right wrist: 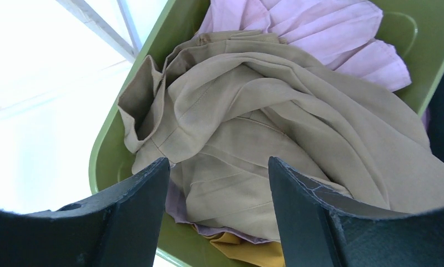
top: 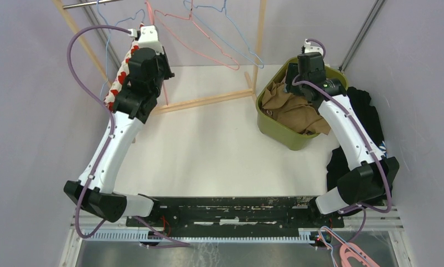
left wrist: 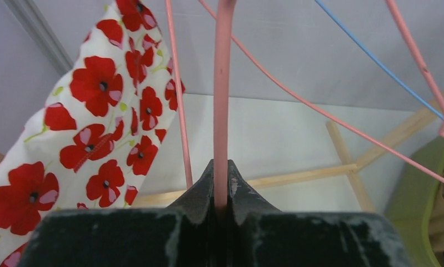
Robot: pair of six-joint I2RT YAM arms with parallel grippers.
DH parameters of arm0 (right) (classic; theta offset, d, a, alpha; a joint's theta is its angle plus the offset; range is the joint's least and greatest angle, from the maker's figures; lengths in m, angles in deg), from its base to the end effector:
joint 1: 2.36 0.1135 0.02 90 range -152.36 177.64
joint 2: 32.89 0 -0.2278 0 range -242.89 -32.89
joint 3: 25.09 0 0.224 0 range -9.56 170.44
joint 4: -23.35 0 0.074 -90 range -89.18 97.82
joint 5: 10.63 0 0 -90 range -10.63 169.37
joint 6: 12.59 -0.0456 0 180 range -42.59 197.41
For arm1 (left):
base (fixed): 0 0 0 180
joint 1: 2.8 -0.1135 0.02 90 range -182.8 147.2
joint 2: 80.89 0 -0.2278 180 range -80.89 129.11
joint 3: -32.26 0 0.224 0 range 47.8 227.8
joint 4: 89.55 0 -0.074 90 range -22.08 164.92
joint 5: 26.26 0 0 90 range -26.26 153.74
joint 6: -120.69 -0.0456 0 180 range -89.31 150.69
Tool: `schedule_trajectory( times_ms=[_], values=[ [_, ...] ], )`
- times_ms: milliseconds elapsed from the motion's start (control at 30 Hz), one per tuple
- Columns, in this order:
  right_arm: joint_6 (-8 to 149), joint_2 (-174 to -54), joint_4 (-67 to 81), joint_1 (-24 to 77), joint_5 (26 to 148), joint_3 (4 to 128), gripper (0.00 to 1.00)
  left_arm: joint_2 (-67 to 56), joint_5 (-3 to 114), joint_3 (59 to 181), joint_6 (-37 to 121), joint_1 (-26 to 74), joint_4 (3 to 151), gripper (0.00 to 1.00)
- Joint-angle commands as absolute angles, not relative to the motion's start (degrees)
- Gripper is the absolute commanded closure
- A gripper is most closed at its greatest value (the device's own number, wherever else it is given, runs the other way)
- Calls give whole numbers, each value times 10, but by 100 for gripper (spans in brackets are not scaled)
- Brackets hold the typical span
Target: Remove the skirt from the hanger
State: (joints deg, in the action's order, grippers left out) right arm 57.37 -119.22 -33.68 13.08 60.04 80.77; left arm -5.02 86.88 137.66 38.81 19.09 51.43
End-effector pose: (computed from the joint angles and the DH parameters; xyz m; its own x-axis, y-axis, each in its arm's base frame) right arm 0.3022 0.0678 0.3445 -0.5506 0.1834 -0.8144 0.2029 0.9757 0.0826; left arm 0.2606 -0.0854 0.4257 -0.1491 -0.0801 -0.9856 -0.0383 0.9964 -0.0752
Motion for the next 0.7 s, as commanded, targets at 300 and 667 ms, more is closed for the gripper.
schedule_trajectory(
  times_ms=[300,667],
  values=[
    [598,-1192,-328,154,655,873,29,97,780,1517,430,108,569,97],
    [607,-1188,-320,156,669,866,28,121,729,1537,444,96,596,97]
  ],
)
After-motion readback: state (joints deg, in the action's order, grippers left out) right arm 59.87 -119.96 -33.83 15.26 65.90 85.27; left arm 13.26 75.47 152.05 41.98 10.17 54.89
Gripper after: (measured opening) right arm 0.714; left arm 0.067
